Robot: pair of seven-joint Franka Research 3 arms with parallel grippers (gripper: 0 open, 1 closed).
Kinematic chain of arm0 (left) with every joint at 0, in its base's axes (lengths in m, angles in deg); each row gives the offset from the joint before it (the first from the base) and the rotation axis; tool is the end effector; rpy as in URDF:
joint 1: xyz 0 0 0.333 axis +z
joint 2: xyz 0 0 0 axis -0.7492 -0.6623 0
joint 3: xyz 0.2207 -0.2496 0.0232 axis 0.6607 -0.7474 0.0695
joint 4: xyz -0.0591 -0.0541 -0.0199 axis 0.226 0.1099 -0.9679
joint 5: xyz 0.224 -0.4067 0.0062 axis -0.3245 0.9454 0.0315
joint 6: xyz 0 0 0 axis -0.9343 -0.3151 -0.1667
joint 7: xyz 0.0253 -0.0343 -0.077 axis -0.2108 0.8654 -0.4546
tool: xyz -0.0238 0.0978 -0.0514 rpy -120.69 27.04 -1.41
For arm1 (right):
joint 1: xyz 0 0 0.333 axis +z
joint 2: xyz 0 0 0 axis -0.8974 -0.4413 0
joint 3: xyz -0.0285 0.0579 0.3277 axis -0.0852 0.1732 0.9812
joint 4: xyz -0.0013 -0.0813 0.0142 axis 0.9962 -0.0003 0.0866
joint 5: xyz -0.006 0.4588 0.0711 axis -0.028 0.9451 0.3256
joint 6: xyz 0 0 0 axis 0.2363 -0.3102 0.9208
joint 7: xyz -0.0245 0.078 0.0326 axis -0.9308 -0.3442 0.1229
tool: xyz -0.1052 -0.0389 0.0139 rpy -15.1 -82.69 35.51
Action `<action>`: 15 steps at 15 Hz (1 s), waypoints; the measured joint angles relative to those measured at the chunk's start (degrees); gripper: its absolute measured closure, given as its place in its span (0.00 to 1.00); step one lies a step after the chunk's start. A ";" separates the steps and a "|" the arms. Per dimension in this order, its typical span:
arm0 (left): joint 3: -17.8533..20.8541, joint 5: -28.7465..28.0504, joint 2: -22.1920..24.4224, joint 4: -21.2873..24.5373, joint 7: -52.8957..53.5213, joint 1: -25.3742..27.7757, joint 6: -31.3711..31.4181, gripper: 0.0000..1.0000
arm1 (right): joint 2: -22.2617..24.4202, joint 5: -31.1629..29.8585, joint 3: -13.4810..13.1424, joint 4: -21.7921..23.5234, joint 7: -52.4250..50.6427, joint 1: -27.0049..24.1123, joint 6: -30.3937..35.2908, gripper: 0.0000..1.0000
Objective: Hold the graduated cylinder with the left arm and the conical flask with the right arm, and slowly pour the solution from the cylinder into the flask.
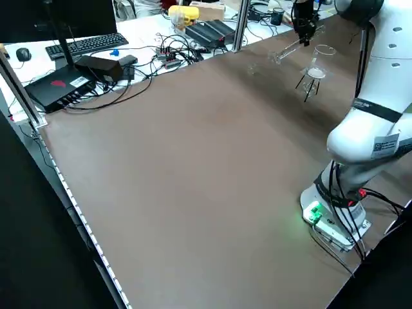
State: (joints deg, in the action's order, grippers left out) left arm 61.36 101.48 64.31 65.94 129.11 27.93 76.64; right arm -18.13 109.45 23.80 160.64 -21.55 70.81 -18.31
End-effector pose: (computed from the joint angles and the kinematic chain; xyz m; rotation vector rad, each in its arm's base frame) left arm 0.5986 -0.4263 0.4199 1.5933 -2.2705 0.0990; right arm 0.6432 0.1142 0.4933 -1.8349 -1.6826 -0.3399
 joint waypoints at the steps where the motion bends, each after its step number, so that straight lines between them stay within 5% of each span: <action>1: 0.00 -1.28 0.01 0.00 -1.31 -0.42 0.01 0.66 | 0.37 -0.37 0.03 0.00 2.23 1.81 -1.09 0.61; 5: -0.01 -4.96 0.39 0.00 -4.68 -2.07 0.01 0.66 | 1.29 -1.24 0.07 0.00 9.59 7.63 -4.37 0.61; 15: -0.01 -12.54 0.62 0.01 -10.05 -5.31 0.01 0.66 | 1.32 -1.31 0.07 0.00 11.19 8.63 -5.06 0.61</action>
State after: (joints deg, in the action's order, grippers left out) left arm 61.35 88.94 64.93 65.95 119.06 22.62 76.65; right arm -16.81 108.15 23.86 160.64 -10.36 79.43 -23.37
